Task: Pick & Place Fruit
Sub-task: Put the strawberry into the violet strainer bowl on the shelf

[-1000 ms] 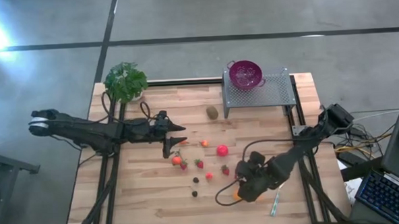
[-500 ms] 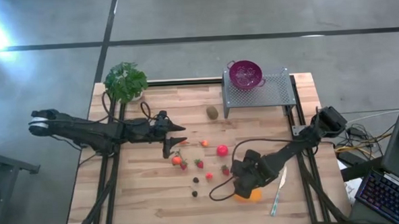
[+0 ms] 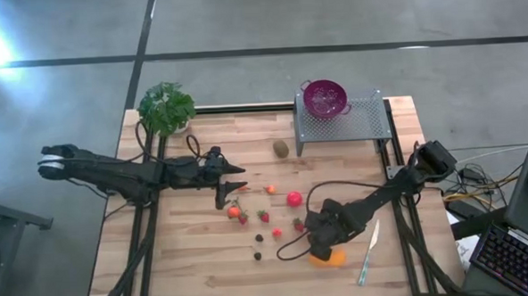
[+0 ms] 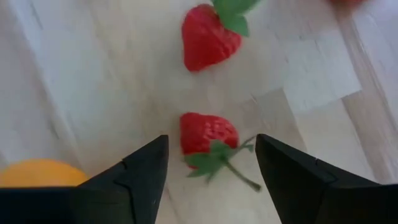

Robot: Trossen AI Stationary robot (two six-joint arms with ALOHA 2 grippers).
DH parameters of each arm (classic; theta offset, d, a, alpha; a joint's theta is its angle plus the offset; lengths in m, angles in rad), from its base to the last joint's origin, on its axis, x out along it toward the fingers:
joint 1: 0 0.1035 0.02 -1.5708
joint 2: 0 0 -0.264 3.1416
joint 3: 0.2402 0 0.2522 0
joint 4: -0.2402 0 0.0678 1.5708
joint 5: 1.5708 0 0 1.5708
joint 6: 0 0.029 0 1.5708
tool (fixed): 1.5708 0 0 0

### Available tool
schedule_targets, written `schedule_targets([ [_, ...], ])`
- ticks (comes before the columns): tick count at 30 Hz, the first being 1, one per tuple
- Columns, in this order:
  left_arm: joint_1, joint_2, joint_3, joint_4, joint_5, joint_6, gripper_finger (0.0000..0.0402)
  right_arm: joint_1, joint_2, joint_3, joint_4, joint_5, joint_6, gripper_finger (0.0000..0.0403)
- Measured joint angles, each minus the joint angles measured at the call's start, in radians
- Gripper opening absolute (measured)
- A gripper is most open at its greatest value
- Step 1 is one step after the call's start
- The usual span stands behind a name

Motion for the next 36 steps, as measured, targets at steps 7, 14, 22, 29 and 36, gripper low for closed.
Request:
schedule_targets([
  [7,0.000,0.000,0.000,0.000,0.000,0.000,0.0200,-0.018,-0.002,-0.066,0.069,0.003,0.006,0.0222],
  [14,-0.001,0.000,0.000,0.000,0.000,0.000,0.0200,-0.021,-0.004,-0.076,0.075,0.010,0.001,0.0198],
  [22,-0.001,0.000,-0.001,-0.001,0.000,0.000,0.0200,-0.022,-0.004,-0.069,0.071,0.010,-0.011,0.0136],
  [29,0.000,0.000,-0.001,-0.006,0.000,0.000,0.0200,-0.022,-0.004,-0.069,0.074,0.010,-0.011,0.0136],
  [36,0.000,0.000,-0.001,-0.005,0.000,0.000,0.0200,-0.022,-0.018,-0.069,0.070,0.005,-0.014,0.0139],
])
